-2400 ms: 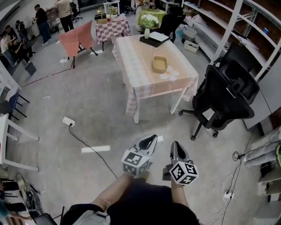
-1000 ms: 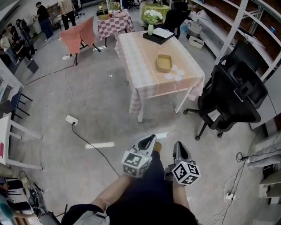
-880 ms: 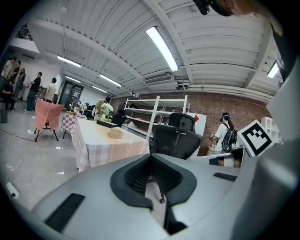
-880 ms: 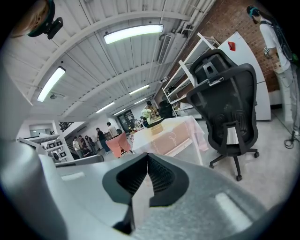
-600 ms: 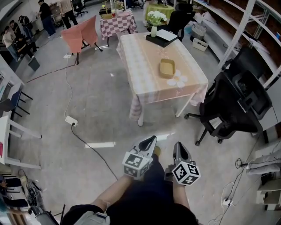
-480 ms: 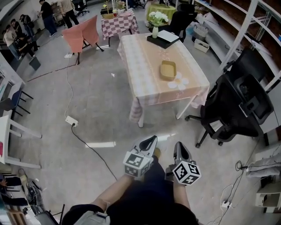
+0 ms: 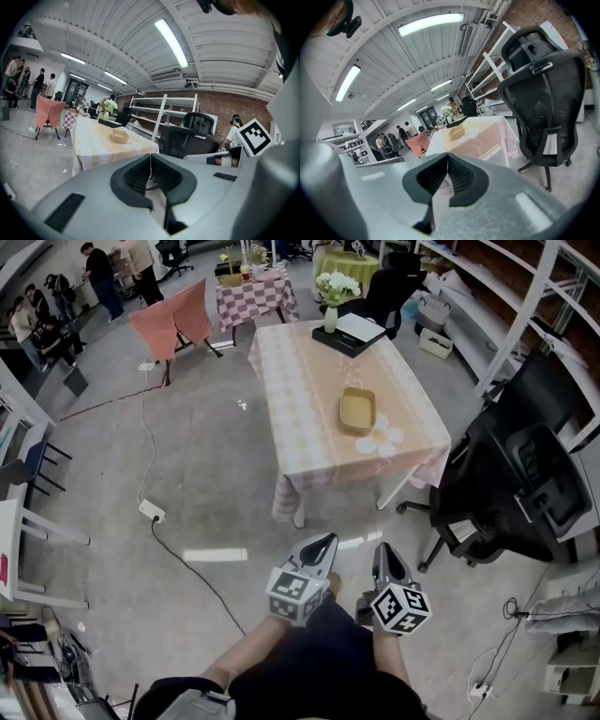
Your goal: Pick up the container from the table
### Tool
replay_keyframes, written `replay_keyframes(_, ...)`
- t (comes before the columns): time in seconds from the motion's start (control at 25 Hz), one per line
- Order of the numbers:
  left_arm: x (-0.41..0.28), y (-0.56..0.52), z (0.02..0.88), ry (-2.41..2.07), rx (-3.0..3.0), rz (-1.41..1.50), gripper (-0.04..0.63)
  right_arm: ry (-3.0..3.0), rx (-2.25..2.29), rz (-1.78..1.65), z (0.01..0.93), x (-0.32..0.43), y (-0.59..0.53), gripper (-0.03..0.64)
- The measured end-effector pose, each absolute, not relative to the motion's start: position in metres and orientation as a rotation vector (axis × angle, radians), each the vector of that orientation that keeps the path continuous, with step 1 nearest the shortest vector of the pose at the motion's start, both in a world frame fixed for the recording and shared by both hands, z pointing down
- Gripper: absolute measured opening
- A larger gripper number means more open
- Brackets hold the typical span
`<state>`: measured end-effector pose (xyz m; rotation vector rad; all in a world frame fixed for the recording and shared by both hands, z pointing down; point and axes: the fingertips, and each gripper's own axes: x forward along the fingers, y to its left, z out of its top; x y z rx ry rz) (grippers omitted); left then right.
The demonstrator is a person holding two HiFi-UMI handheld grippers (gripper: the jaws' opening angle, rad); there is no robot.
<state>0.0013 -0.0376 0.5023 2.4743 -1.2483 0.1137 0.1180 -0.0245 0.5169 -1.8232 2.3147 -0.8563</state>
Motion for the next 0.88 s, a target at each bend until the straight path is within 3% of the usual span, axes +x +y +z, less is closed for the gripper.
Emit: replay_keyframes(0.88,0.04,-0.16,0.512,-1.331,2.392,0.088,0.011,2.345,-1.791,-0.883,0.521,0.176,-0.158,0.005)
